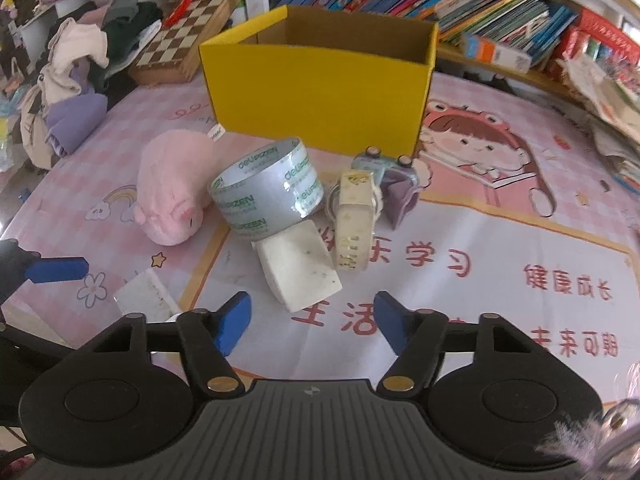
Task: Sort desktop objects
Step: 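Grasp the white charger with the left tool while the right tool grasps the white block, then lift the charger with the left tool while the right tool lifts the block toward the yellow box, then lower the charger into the yellow box and open the left tool while the right tool releases the block inside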
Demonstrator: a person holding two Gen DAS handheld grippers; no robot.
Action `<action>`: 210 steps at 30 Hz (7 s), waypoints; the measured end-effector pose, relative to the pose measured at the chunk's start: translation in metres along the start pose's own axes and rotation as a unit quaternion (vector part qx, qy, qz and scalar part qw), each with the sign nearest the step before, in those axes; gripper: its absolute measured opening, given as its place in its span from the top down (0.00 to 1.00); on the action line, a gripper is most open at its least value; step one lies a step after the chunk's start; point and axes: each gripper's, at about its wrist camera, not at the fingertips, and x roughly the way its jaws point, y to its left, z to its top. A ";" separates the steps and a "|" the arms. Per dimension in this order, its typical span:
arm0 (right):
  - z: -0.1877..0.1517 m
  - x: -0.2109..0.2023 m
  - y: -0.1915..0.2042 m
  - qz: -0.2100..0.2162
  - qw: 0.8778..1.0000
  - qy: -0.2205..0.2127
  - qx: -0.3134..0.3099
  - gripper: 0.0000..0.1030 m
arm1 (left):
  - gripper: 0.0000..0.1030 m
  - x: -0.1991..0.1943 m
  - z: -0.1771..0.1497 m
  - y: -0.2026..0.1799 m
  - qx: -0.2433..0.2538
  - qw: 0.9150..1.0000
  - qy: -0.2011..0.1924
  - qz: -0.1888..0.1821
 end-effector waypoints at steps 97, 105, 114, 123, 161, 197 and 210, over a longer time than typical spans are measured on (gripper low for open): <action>-0.017 -0.058 0.047 0.025 0.999 -0.037 -0.027 0.69 | 0.53 -0.071 0.003 0.023 0.038 0.991 -0.123 -0.042; 0.005 -0.060 0.042 0.034 0.998 -0.048 -0.034 0.69 | 0.53 -0.070 0.017 0.023 0.041 0.989 -0.138 -0.042; 0.035 -0.055 0.027 0.044 0.996 -0.055 -0.045 0.69 | 0.53 -0.063 0.046 0.021 0.044 0.987 -0.151 -0.043; 0.068 -0.050 -0.002 0.043 0.996 -0.068 -0.049 0.69 | 0.53 -0.053 0.081 0.016 0.050 0.984 -0.164 -0.037; 0.238 0.086 -0.073 0.038 0.974 -0.040 -0.218 0.69 | 0.53 0.076 0.235 0.012 0.118 0.987 -0.108 0.030; 0.254 0.198 -0.055 0.073 0.909 0.125 -0.391 0.68 | 0.53 0.171 0.257 0.022 0.100 0.994 0.039 0.011; 0.253 0.202 -0.056 0.078 0.907 0.131 -0.392 0.67 | 0.53 0.167 0.253 0.015 0.110 0.993 0.042 0.004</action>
